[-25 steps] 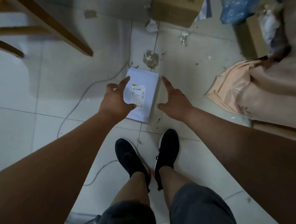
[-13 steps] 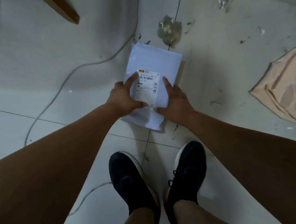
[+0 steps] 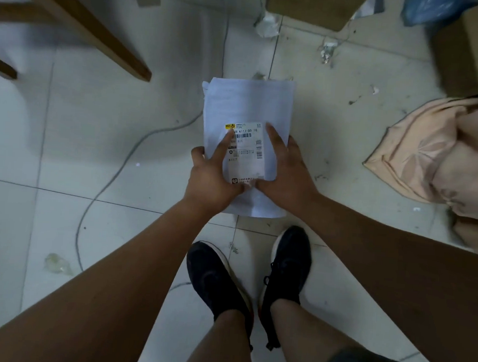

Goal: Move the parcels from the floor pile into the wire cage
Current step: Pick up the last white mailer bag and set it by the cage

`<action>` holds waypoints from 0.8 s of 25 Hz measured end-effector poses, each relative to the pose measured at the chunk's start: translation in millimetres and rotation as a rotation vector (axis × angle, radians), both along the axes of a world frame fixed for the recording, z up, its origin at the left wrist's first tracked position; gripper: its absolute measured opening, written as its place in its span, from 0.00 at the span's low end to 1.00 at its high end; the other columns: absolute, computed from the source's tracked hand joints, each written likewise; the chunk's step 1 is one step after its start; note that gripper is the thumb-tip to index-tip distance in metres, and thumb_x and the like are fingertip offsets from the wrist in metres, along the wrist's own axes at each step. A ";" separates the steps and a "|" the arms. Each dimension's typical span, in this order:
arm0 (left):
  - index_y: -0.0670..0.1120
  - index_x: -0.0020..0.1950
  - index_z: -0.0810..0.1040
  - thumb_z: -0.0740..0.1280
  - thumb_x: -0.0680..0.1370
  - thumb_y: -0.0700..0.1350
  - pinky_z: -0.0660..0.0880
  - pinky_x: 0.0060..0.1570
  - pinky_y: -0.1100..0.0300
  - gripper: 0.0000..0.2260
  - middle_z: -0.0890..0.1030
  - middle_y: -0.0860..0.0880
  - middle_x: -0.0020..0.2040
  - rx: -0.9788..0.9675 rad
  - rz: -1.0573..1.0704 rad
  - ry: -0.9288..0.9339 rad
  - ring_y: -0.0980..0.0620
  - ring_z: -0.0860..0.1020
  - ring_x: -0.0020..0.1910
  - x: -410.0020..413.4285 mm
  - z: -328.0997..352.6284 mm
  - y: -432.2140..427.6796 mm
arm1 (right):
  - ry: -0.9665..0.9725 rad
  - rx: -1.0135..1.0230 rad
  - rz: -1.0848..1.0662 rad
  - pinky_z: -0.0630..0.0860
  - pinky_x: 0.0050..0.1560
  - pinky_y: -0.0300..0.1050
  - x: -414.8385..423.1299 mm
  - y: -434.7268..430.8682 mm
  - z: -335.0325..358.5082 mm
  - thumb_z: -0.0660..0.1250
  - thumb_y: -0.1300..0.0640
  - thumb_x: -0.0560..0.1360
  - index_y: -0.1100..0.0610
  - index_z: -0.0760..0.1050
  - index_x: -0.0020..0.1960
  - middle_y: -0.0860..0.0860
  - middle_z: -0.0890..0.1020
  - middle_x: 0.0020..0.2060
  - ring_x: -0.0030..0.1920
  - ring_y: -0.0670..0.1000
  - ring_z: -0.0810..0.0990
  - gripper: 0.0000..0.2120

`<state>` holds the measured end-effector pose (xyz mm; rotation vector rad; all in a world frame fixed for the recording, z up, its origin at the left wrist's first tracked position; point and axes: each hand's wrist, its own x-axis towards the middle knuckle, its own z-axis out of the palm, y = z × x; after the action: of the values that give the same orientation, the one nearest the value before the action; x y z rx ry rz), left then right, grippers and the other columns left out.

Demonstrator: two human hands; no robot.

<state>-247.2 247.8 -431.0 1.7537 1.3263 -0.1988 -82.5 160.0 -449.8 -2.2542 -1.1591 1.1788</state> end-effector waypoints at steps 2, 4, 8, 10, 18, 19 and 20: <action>0.64 0.81 0.51 0.80 0.68 0.51 0.76 0.63 0.48 0.51 0.60 0.41 0.68 0.032 -0.032 0.009 0.37 0.75 0.59 2.2 55.3 10.6 | 0.007 0.028 -0.018 0.69 0.72 0.58 6.2 10.7 55.6 0.80 0.48 0.69 0.39 0.43 0.82 0.61 0.54 0.79 0.78 0.62 0.61 0.56; 0.66 0.81 0.50 0.80 0.68 0.50 0.77 0.62 0.46 0.51 0.59 0.41 0.69 0.056 -0.049 0.011 0.37 0.74 0.61 5.1 113.4 21.7 | 0.003 0.048 -0.030 0.70 0.72 0.55 11.1 21.1 113.8 0.79 0.49 0.70 0.40 0.43 0.83 0.60 0.54 0.79 0.78 0.61 0.61 0.56; 0.66 0.80 0.52 0.79 0.68 0.53 0.79 0.58 0.49 0.49 0.60 0.43 0.67 0.138 -0.107 0.041 0.38 0.75 0.56 13.3 227.3 38.7 | -0.007 0.064 -0.082 0.72 0.71 0.52 17.4 35.6 227.4 0.80 0.49 0.68 0.39 0.44 0.82 0.59 0.57 0.78 0.75 0.59 0.66 0.57; 0.67 0.80 0.53 0.77 0.69 0.53 0.79 0.56 0.48 0.47 0.61 0.44 0.64 0.171 -0.134 0.041 0.38 0.76 0.54 16.0 288.5 45.4 | -0.004 0.106 -0.108 0.73 0.69 0.49 21.9 37.7 287.8 0.81 0.50 0.67 0.40 0.47 0.83 0.58 0.61 0.76 0.72 0.58 0.70 0.56; 0.70 0.79 0.52 0.78 0.70 0.52 0.76 0.59 0.54 0.47 0.61 0.47 0.64 0.188 -0.203 0.009 0.44 0.76 0.57 23.6 491.1 62.7 | -0.040 0.119 -0.146 0.71 0.71 0.51 30.5 38.8 491.6 0.81 0.50 0.67 0.32 0.44 0.80 0.51 0.57 0.79 0.75 0.54 0.67 0.57; 0.70 0.78 0.53 0.78 0.71 0.52 0.76 0.59 0.54 0.46 0.61 0.48 0.63 0.181 -0.205 -0.005 0.45 0.76 0.56 26.7 515.0 63.4 | -0.039 0.118 -0.159 0.71 0.71 0.51 31.4 38.4 514.6 0.81 0.50 0.68 0.32 0.44 0.80 0.50 0.57 0.78 0.75 0.54 0.67 0.57; 0.71 0.78 0.53 0.77 0.71 0.53 0.77 0.59 0.53 0.45 0.61 0.49 0.63 0.177 -0.209 -0.022 0.46 0.75 0.56 29.5 537.6 64.2 | -0.040 0.121 -0.176 0.72 0.70 0.51 31.9 36.5 536.5 0.81 0.51 0.68 0.32 0.44 0.80 0.50 0.58 0.78 0.75 0.54 0.68 0.57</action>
<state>-217.7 311.9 106.5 2.0401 1.1729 -0.1822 -50.6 196.5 86.7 -2.2442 -0.9944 0.9741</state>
